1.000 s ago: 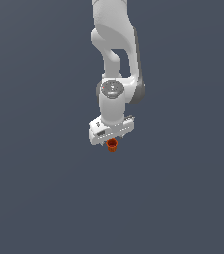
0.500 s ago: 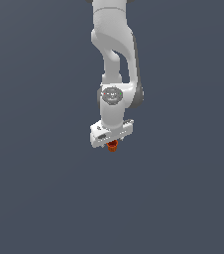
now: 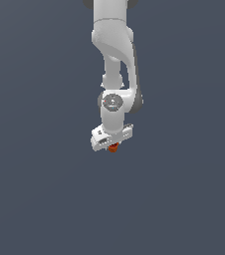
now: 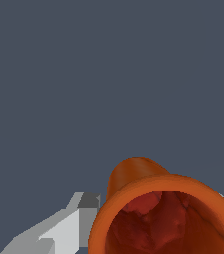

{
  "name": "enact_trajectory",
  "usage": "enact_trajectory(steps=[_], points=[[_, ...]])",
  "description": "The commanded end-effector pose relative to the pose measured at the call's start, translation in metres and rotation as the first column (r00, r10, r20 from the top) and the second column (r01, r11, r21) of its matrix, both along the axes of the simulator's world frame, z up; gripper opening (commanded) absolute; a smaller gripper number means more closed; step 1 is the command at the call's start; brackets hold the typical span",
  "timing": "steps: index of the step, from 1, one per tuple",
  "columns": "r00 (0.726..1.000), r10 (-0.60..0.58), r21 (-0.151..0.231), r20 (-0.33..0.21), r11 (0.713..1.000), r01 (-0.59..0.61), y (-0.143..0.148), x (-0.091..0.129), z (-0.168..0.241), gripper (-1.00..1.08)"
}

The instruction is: Pick up the object and move it to a goal position.

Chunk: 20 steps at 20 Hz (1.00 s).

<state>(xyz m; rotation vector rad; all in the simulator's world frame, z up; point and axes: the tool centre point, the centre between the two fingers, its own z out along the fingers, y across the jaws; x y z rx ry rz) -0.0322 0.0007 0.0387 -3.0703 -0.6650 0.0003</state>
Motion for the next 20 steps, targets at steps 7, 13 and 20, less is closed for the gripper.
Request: enact_trajectory(steps=[7, 13, 20], points=[[1.0, 0.0, 0.0, 0.0, 1.0, 0.0, 0.0, 0.0, -0.001, -1.0], [1.0, 0.0, 0.0, 0.001, 1.0, 0.0, -0.001, -0.001, 0.003, -1.0], [1.0, 0.0, 0.0, 0.001, 1.0, 0.0, -0.007, -0.012, 0.025, -1.0]])
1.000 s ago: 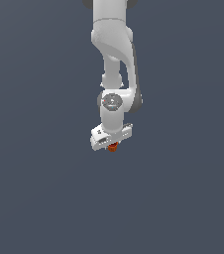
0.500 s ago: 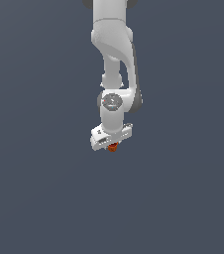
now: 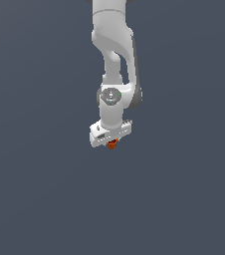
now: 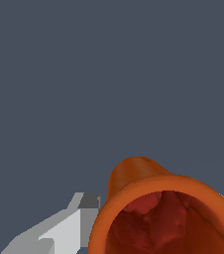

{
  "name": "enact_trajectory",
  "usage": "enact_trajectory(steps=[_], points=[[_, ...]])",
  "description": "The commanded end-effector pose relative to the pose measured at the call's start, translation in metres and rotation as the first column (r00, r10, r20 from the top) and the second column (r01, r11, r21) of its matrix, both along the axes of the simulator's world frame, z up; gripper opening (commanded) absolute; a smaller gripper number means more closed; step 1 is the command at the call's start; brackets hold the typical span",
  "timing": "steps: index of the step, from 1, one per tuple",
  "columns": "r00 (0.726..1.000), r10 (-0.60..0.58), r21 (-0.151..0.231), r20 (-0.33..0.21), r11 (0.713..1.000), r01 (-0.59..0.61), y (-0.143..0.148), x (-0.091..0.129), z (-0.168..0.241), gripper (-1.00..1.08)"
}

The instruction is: Pick up the object and move it to a goal position.

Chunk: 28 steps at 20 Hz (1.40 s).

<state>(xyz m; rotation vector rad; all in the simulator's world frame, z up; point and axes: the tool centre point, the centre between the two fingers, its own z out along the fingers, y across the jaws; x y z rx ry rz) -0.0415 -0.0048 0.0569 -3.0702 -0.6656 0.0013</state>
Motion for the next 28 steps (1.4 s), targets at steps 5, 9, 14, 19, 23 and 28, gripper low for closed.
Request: enact_trajectory(steps=[5, 9, 14, 19, 23, 28], points=[[1.0, 0.0, 0.0, 0.002, 1.0, 0.0, -0.01, -0.016, 0.034, -1.0], [1.0, 0.0, 0.0, 0.002, 1.0, 0.0, -0.019, -0.03, 0.064, -1.0], [1.0, 0.0, 0.0, 0.002, 1.0, 0.0, -0.031, -0.048, 0.105, -1.0], [1.0, 0.0, 0.001, 0.001, 1.0, 0.0, -0.042, -0.067, 0.148, -1.0], [1.0, 0.0, 0.002, 0.001, 1.0, 0.0, -0.051, -0.08, 0.178, -1.0], [1.0, 0.0, 0.002, 0.001, 1.0, 0.0, -0.06, -0.092, 0.208, -1.0]])
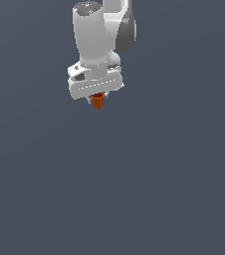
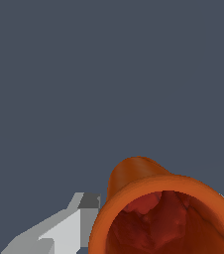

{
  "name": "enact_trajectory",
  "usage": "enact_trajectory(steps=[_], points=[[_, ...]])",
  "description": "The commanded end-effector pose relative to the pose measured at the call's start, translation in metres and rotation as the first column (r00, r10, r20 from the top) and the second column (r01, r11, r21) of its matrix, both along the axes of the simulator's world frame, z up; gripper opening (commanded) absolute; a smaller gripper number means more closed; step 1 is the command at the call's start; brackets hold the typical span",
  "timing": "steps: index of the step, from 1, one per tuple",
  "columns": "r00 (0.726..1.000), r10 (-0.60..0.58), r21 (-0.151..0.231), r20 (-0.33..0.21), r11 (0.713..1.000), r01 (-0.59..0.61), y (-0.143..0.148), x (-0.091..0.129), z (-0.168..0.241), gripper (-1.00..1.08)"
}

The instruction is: Pick up the object and move it to a goal position.

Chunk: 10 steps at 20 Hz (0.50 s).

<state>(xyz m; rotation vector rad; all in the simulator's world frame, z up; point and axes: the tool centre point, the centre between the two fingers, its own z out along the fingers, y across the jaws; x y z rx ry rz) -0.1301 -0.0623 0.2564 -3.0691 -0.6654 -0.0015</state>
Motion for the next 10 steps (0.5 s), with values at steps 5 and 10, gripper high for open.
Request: enact_trajectory(steps=[5, 10], points=[[1.0, 0.0, 0.0, 0.0, 1.0, 0.0, -0.008, -0.011, 0.028, -1.0], [1.0, 0.0, 0.0, -0.001, 1.0, 0.0, -0.01, -0.013, 0.035, -1.0]])
